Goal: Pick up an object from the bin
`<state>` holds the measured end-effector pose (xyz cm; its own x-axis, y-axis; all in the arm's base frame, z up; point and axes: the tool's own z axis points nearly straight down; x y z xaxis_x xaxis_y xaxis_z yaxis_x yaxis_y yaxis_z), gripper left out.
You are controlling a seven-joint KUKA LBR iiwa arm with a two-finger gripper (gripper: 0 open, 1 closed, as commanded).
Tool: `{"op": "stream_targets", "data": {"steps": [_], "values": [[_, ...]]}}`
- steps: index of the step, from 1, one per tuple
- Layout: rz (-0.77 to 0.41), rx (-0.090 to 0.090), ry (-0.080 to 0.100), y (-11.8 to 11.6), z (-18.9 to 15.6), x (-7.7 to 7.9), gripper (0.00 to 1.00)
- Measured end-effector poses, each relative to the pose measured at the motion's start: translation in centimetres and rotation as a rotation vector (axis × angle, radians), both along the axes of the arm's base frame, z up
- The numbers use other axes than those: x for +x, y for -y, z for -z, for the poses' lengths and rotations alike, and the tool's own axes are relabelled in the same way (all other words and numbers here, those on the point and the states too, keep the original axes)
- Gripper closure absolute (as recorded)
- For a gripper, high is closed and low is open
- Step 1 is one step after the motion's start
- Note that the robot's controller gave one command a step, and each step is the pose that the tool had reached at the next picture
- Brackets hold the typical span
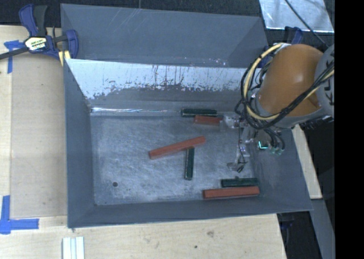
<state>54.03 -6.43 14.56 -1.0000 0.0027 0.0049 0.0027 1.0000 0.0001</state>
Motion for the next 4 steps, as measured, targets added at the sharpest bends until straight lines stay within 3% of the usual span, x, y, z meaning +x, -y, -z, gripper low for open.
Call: {"op": "stream_targets", "data": {"steps": [1, 2, 3, 4], "values": [[-0.136, 0.003, 0.003, -7.2, 7.8, 0.0, 0.0], [-0.133, 0.0, 0.01, -6.9, 7.4, 0.2, 1.0], [-0.146, -0.001, 0.005, -5.5, 3.9, -3.9, 1.0], [-0.166, 0.003, 0.011, -14.9, 0.1, -5.8, 1.0]]}}
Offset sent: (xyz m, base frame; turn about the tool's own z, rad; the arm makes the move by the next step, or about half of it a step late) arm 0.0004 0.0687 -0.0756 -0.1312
